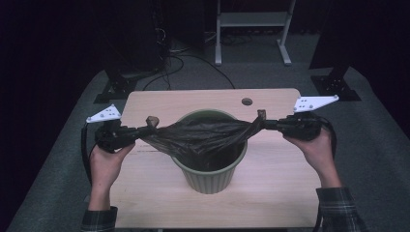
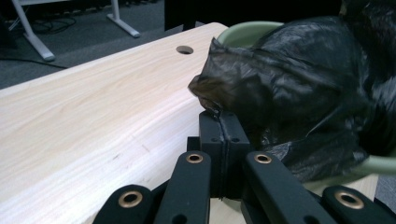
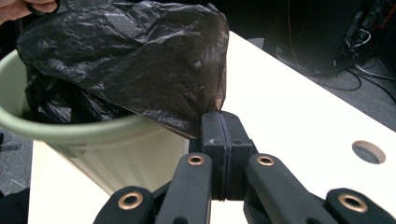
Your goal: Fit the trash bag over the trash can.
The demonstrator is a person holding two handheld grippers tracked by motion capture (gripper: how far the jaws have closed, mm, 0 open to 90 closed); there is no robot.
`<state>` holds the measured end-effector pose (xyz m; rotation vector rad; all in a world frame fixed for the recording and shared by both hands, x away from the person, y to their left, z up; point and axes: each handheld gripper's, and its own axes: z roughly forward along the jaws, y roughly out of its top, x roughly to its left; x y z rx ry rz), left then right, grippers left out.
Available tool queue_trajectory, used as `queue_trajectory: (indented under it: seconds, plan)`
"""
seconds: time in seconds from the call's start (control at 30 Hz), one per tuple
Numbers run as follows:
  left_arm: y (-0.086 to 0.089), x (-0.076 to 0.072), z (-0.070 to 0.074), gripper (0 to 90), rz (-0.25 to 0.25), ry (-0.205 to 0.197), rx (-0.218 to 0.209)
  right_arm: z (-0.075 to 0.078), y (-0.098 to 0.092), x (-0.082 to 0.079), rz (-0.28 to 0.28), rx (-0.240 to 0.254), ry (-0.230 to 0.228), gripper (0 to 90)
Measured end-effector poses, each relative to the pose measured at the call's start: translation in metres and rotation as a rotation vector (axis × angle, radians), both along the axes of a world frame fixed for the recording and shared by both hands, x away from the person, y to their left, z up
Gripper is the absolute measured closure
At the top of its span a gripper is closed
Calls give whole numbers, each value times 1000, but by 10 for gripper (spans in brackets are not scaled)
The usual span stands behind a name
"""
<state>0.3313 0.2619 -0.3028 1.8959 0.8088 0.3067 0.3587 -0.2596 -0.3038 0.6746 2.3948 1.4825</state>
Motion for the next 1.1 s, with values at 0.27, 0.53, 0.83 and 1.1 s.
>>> queue_trajectory:
  seconds: [0.27, 0.53, 0.83, 1.1]
  plan:
    - [3, -3, -12, 897, -1, 22, 3, -8, -10, -1, -35, -1, 12, 756]
    - [-6, -13, -6, 827, -37, -7, -6, 13, -22, -8, -73, 74, -36, 595]
    - [-14, -16, -7, 827, -62, -20, 4, 42, -35, -17, -113, 76, -95, 559]
    - [-22, -14, -8, 800, -75, -23, 5, 54, -21, -12, -74, 73, -108, 550]
